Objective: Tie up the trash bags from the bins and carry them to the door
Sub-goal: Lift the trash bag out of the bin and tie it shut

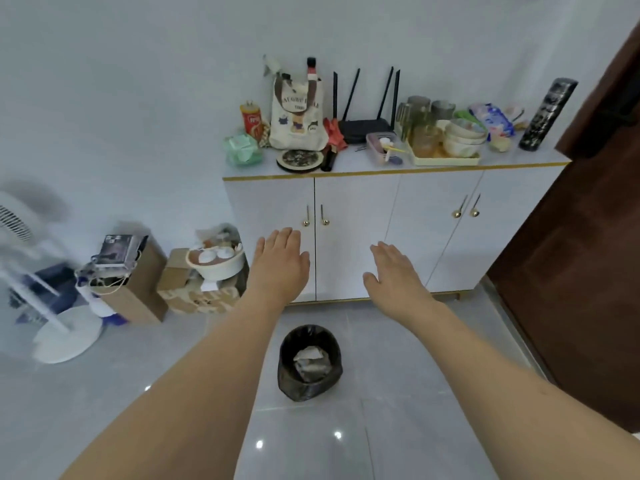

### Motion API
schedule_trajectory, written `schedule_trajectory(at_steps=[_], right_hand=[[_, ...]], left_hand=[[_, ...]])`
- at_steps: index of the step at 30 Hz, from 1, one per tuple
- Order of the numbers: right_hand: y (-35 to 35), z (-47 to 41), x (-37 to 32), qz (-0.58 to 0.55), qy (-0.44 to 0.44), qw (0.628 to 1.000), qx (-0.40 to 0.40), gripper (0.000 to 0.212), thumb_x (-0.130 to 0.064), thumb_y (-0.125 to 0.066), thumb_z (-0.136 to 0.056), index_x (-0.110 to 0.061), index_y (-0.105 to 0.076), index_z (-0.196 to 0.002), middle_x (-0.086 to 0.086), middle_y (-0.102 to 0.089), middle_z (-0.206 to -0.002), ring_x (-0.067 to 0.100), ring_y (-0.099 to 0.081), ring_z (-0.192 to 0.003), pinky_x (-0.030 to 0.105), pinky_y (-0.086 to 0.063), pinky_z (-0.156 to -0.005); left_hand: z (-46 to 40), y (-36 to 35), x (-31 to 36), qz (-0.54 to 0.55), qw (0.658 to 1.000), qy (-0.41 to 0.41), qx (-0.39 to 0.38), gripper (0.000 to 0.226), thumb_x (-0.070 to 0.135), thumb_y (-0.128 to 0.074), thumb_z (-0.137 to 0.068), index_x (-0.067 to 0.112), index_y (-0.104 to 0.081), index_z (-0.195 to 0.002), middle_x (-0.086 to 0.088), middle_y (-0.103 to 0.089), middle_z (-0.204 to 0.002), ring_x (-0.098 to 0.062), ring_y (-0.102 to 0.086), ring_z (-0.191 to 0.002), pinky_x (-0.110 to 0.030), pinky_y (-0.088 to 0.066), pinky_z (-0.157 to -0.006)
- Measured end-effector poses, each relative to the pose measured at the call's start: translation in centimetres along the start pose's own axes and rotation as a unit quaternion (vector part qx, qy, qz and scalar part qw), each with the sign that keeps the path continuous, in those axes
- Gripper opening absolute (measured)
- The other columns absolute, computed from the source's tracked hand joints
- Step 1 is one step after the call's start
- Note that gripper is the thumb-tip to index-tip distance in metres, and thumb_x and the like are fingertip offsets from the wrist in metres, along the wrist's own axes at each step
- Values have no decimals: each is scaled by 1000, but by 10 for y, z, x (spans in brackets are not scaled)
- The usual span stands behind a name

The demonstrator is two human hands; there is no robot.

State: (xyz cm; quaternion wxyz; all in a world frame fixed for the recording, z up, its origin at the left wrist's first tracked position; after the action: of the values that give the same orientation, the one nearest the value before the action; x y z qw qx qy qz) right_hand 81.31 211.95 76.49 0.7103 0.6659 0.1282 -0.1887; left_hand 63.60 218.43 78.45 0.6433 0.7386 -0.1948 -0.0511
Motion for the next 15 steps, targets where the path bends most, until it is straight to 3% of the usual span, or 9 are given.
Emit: schedule_trajectory(at_steps=[9, 15], right_hand=[[-129, -66, 50, 5, -17, 996, -84, 58, -26, -35, -101, -6, -16, -153, 12, -12, -162, 24, -7, -149, 36, -3, -120], [-245, -98, 83, -19, -74, 989, -124, 58, -24, -39, -99, -4, -21, -151, 15, -21, -159, 27, -17, -146, 35, -11, -118]], left_hand=[[2, -124, -69, 12, 998, 51, -36, 47, 28, -40, -100, 4, -42, -140, -12, -43, -146, -29, -36, -136, -47, -22, -113], [23, -256, -128, 33, 988, 72, -132, 51, 33, -33, -101, 9, -34, -145, -9, -37, -150, -25, -30, -139, -44, -19, -116]])
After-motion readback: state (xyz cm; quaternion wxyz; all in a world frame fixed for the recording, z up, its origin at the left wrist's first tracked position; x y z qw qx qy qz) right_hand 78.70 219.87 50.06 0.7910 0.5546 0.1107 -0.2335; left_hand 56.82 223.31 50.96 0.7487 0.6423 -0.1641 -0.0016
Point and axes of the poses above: each hand's wrist, its own z-axis away from the middle knuckle, its own y-axis out of the back of the hand, x = y × z, the point moved 10 cm from there along -z, towards the middle knuckle
